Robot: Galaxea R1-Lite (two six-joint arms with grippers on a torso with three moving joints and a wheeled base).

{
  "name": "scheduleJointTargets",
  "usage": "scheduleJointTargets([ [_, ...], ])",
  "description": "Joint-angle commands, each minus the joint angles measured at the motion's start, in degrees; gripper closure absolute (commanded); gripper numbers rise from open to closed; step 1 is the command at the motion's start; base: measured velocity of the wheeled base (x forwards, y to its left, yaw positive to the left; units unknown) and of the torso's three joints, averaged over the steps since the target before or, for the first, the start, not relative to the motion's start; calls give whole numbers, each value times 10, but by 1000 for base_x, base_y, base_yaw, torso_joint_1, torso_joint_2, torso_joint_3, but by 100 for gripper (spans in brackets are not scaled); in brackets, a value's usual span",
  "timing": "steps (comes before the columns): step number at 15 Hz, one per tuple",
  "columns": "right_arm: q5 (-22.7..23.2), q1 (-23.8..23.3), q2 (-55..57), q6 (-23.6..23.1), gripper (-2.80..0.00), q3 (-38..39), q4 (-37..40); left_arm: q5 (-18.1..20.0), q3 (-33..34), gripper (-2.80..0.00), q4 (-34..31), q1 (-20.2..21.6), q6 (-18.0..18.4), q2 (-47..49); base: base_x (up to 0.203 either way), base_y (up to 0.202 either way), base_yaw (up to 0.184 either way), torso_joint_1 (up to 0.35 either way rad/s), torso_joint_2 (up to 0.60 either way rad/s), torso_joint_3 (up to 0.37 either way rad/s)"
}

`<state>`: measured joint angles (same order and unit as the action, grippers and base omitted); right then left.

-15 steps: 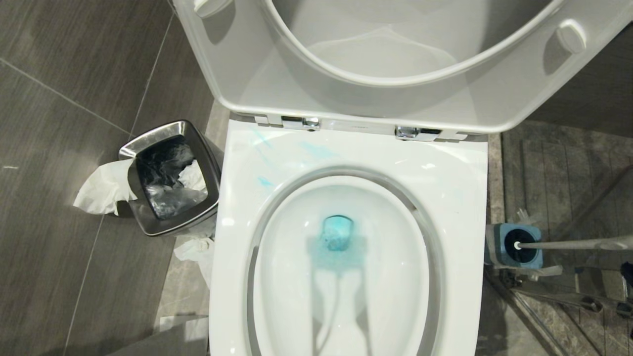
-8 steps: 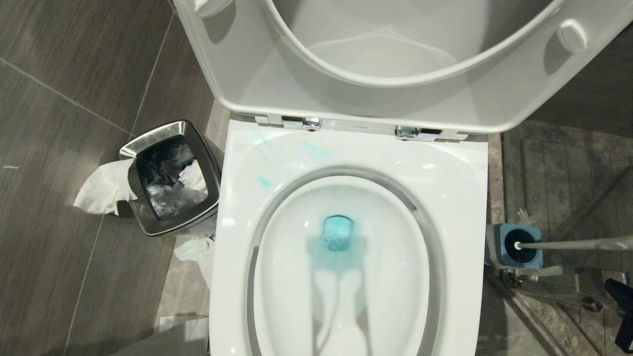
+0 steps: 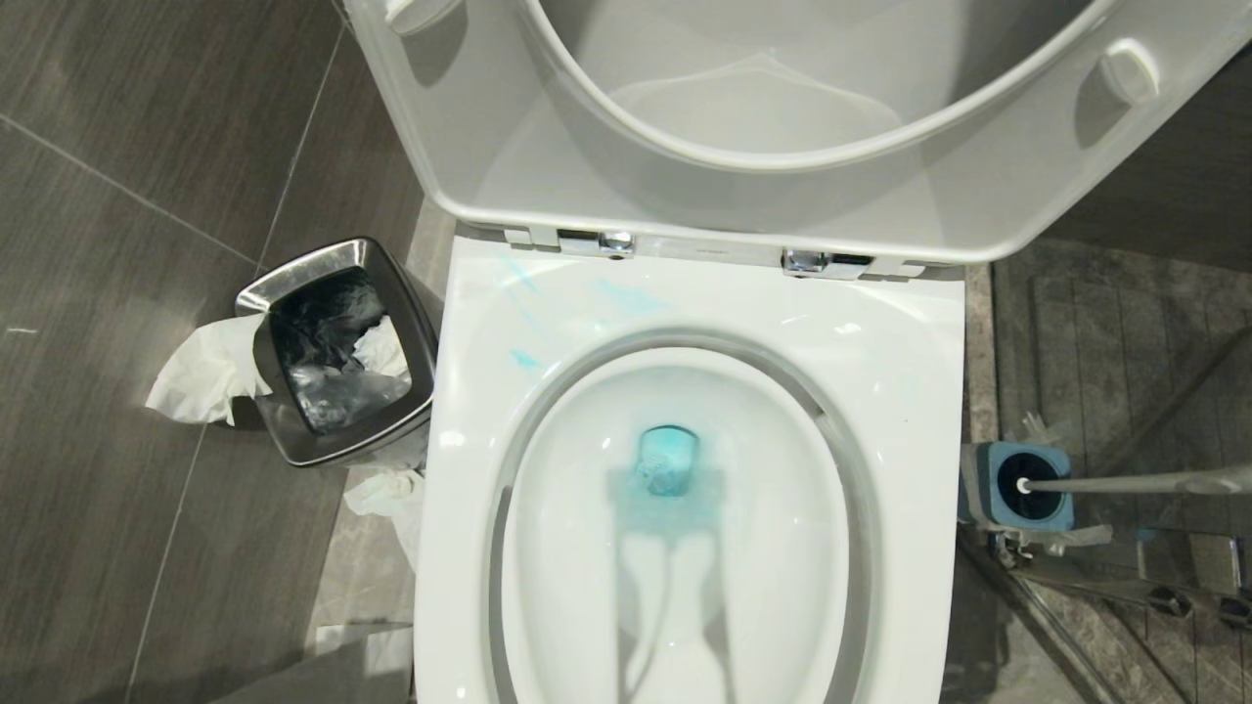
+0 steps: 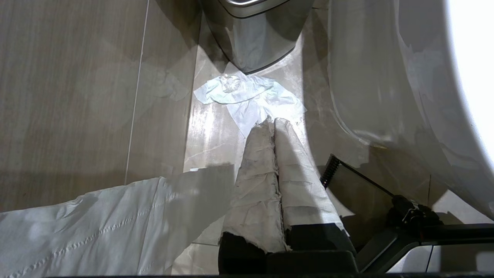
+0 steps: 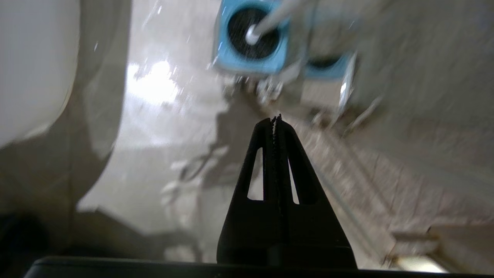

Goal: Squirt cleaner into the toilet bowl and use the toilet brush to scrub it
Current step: Scrub the toilet bowl

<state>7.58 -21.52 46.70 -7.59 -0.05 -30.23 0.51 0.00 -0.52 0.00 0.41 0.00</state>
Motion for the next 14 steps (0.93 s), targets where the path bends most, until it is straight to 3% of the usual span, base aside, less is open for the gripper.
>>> scheduleJointTargets([
  [1, 14, -27, -39, 1, 0, 0, 59, 0, 2, 0, 0, 0, 0, 0, 0, 0, 0, 0, 0, 0],
  [4, 19, -57, -12, 11, 0, 0, 108, 0, 2, 0, 0, 0, 0, 1, 0, 0, 0, 0, 0, 0],
  [6, 17, -57, 37, 11, 0, 0, 97, 0, 1, 0, 0, 0, 0, 1, 0, 0, 0, 0, 0, 0],
  [11, 17, -47, 147, -7, 0, 0, -100, 0, 2, 0, 0, 0, 0, 0, 0, 0, 0, 0, 0, 0],
  [14, -3, -31, 168, -35, 0, 0, -142, 0, 2, 0, 0, 0, -1, 1, 0, 0, 0, 0, 0, 0],
])
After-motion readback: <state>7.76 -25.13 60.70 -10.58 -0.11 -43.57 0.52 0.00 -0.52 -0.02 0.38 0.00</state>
